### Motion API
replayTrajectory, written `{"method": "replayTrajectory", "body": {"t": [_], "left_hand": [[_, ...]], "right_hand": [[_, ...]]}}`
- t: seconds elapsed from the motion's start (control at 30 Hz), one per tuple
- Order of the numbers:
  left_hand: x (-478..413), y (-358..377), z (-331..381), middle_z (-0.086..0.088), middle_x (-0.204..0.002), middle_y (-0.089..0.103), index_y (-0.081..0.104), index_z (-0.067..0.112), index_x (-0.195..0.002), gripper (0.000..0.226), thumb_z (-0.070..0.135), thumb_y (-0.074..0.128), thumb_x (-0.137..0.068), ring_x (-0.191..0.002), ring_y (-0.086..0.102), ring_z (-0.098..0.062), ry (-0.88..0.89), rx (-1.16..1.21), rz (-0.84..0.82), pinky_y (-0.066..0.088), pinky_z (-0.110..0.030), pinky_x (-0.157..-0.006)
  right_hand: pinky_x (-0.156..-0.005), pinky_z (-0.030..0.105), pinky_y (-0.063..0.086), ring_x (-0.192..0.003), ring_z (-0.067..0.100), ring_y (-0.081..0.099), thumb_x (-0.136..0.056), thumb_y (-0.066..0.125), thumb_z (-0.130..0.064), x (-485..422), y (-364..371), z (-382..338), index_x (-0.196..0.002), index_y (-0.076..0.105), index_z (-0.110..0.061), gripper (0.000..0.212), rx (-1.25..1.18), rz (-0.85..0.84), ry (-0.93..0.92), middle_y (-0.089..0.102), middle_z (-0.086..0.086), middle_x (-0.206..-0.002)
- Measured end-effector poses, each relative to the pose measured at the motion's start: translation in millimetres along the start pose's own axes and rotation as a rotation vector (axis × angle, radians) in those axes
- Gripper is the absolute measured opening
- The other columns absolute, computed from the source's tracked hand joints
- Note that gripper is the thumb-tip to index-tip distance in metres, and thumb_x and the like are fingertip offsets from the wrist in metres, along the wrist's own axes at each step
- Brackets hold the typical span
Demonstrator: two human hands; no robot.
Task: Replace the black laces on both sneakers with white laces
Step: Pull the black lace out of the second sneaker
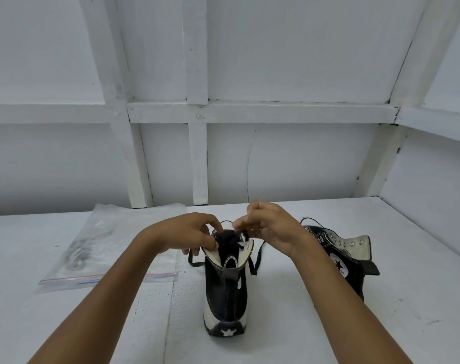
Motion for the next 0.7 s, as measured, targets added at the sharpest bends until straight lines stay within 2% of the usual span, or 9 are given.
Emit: {"method": "replayTrajectory", "body": {"t": [0.07,0.1,0.2,0.27,0.33,0.43,0.5,0.6,0.7], "left_hand": [[-0.9,0.6,0.9,0.000,-0.088,0.071,0.060,0.026,-0.116,0.030,0.017,0.065,-0.088,-0.070,0.063,-0.014,0.006,0.000,-0.008,0.046,-0.027,-0.059],[-0.9,0.2,0.7,0.000,-0.088,0.071,0.060,0.026,-0.117,0.031,0.017,0.065,-0.088,-0.071,0.064,-0.014,0.007,-0.002,-0.009,0.047,-0.027,-0.060],[-0.3,-0.5,0.2,0.000,-0.088,0.071,0.059,0.026,-0.118,0.031,0.018,0.065,-0.088,-0.071,0.065,-0.014,0.008,-0.003,-0.012,0.048,-0.027,-0.061],[0.2,-0.1,0.2,0.001,-0.085,0.071,0.060,0.026,-0.117,0.031,0.018,0.065,-0.088,-0.071,0.065,-0.014,0.011,0.002,-0.009,0.048,-0.027,-0.061],[1.4,1.0,-0.1,0.003,-0.083,0.070,0.060,0.026,-0.116,0.029,0.017,0.063,-0.088,-0.071,0.065,-0.014,0.012,0.011,-0.006,0.048,-0.027,-0.061],[3.2,1.0,-0.1,0.004,-0.083,0.069,0.062,0.027,-0.114,0.028,0.016,0.062,-0.089,-0.071,0.065,-0.014,0.010,0.020,0.000,0.049,-0.026,-0.062],[4.1,0.4,-0.3,0.004,-0.083,0.070,0.062,0.027,-0.114,0.027,0.017,0.062,-0.089,-0.071,0.065,-0.014,0.007,0.028,0.005,0.049,-0.026,-0.062],[4.7,0.8,-1.7,0.003,-0.086,0.070,0.062,0.027,-0.115,0.027,0.018,0.061,-0.090,-0.071,0.064,-0.012,-0.003,0.045,0.012,0.049,-0.026,-0.063],[5.0,1.7,-4.4,0.004,-0.086,0.069,0.061,0.027,-0.114,0.025,0.018,0.062,-0.091,-0.069,0.064,-0.009,-0.010,0.064,0.012,0.049,-0.025,-0.062]], "right_hand": [[-0.065,0.030,0.050,-0.064,0.024,0.058,-0.081,0.055,0.004,0.5,-0.6,-7.9,-0.077,0.046,-0.012,0.018,-0.080,-0.016,-0.066,0.065,0.011,-0.069],[-0.064,0.029,0.049,-0.062,0.023,0.054,-0.082,0.055,0.003,0.0,-0.6,-11.8,-0.079,0.047,-0.011,0.017,-0.029,-0.021,-0.088,0.063,0.009,-0.068],[-0.067,0.027,0.047,-0.070,0.019,0.056,-0.088,0.058,-0.004,0.6,9.4,-16.7,-0.090,0.058,-0.010,0.007,0.301,-0.085,-0.099,0.067,0.004,-0.075],[-0.065,0.019,0.045,-0.072,0.010,0.057,-0.086,0.069,-0.017,1.9,20.4,-15.6,-0.098,0.066,-0.013,0.013,0.517,-0.142,-0.081,0.066,-0.003,-0.080],[-0.064,0.016,0.043,-0.068,0.004,0.055,-0.083,0.076,-0.021,1.5,29.5,-11.0,-0.097,0.071,-0.015,0.016,0.697,-0.173,-0.059,0.063,-0.004,-0.083],[-0.065,0.022,0.044,-0.063,0.000,0.053,-0.080,0.077,-0.020,-1.1,35.4,-2.5,-0.086,0.074,-0.016,0.008,0.869,-0.183,-0.036,0.065,-0.007,-0.080],[-0.064,0.023,0.044,-0.062,0.001,0.053,-0.081,0.074,-0.018,-2.2,35.8,-1.3,-0.081,0.073,-0.017,0.002,0.871,-0.181,-0.041,0.064,-0.010,-0.075],[-0.066,0.024,0.044,-0.068,0.004,0.054,-0.089,0.064,-0.013,-3.3,32.0,-5.1,-0.078,0.066,-0.020,0.013,0.779,-0.142,-0.042,0.061,-0.013,-0.073],[-0.076,0.026,0.047,-0.087,0.010,0.064,-0.100,0.050,-0.011,-4.4,25.4,-14.6,-0.085,0.058,-0.015,0.018,0.557,-0.071,-0.084,0.069,-0.008,-0.090]]}}
Point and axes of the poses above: each hand's wrist, its own x-axis away from the middle knuckle, its own y-axis out of the palm, z = x × y, the point moved 9 cm from there along -x, towards the middle knuckle
